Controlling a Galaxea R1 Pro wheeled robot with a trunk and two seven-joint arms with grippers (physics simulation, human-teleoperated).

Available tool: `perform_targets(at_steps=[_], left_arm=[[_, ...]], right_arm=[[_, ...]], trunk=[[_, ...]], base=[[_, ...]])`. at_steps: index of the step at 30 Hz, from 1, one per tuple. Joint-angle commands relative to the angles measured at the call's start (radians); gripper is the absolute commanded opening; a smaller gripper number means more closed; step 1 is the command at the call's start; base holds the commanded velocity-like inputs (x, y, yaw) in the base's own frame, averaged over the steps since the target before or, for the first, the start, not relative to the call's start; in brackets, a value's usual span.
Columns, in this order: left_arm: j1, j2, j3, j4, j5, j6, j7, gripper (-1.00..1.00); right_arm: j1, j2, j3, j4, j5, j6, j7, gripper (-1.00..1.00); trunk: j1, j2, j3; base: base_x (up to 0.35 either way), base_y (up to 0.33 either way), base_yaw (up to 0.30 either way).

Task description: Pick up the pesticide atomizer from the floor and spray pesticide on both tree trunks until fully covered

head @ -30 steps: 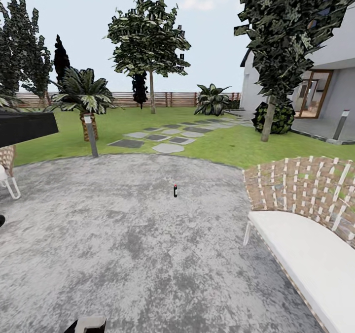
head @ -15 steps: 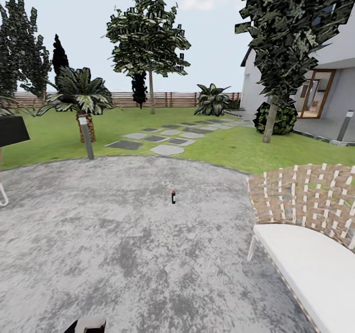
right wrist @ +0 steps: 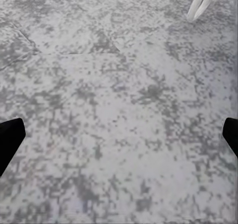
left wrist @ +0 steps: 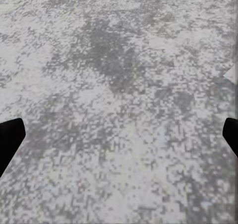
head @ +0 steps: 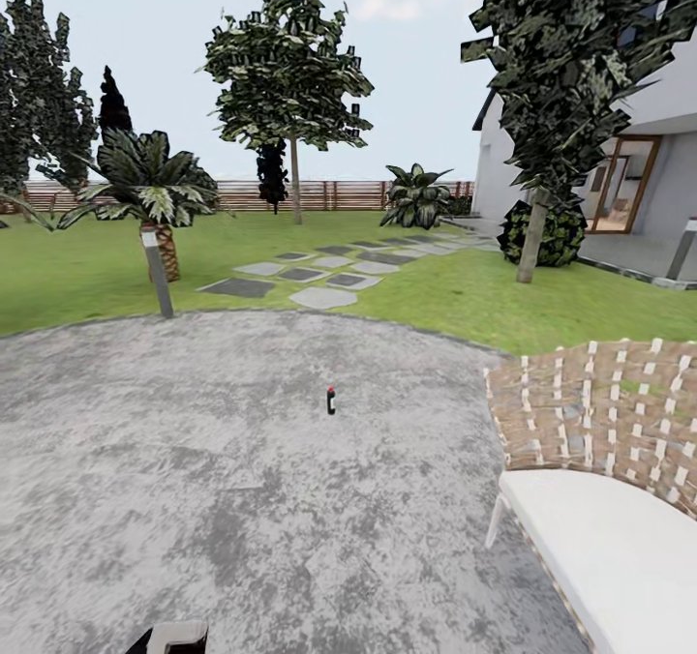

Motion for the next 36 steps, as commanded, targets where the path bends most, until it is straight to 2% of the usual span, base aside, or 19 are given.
perform_targets(at_steps=[1, 20, 24, 26, 28, 32, 36], left_arm=[[-0.001, 0.0, 0.001, 0.0, 0.001, -0.003, 0.001, 1.0], [-0.003, 0.002, 0.002, -0.01, 0.001, 0.003, 0.002, 1.0], [-0.014, 0.025, 0.015, -0.024, 0.002, 0.006, 0.003, 1.0], [-0.035, 0.048, 0.032, -0.053, 0.004, 0.011, 0.001, 1.0], [-0.08, 0.063, 0.045, -0.067, 0.005, 0.015, -0.003, 1.0], [-0.133, 0.07, 0.051, -0.07, 0.004, 0.055, -0.006, 1.0], [-0.153, 0.068, 0.051, -0.073, 0.0, 0.15, -0.01, 1.0]], right_arm=[[-0.001, 0.0, 0.0, 0.001, 0.001, -0.003, -0.001, 1.0], [-0.001, 0.005, 0.0, -0.003, 0.001, -0.003, -0.002, 1.0], [-0.014, 0.008, -0.001, -0.04, -0.001, -0.002, -0.002, 1.0], [-0.043, 0.009, -0.001, -0.095, -0.001, -0.001, -0.002, 1.0], [-0.069, 0.009, -0.001, -0.141, -0.002, 0.0, -0.002, 1.0], [-0.089, 0.009, -0.001, -0.173, -0.002, 0.002, -0.001, 1.0], [-0.101, 0.008, 0.0, -0.186, 0.0, 0.0, 0.006, 1.0]], trunk=[[0.0, 0.0, -0.001], [0.0, 0.0, -0.001], [0.0, 0.0, -0.001], [0.0, 0.0, -0.001], [0.0, 0.0, -0.001], [0.0, 0.0, -0.001], [0.0, 0.0, -0.001]], base=[[0.312, -0.133, 0.0], [0.322, -0.034, 0.0], [0.083, 0.0, 0.0], [0.024, 0.0, 0.0], [0.01, 0.0, 0.0], [0.004, 0.0, 0.0], [0.001, 0.0, 0.0]])
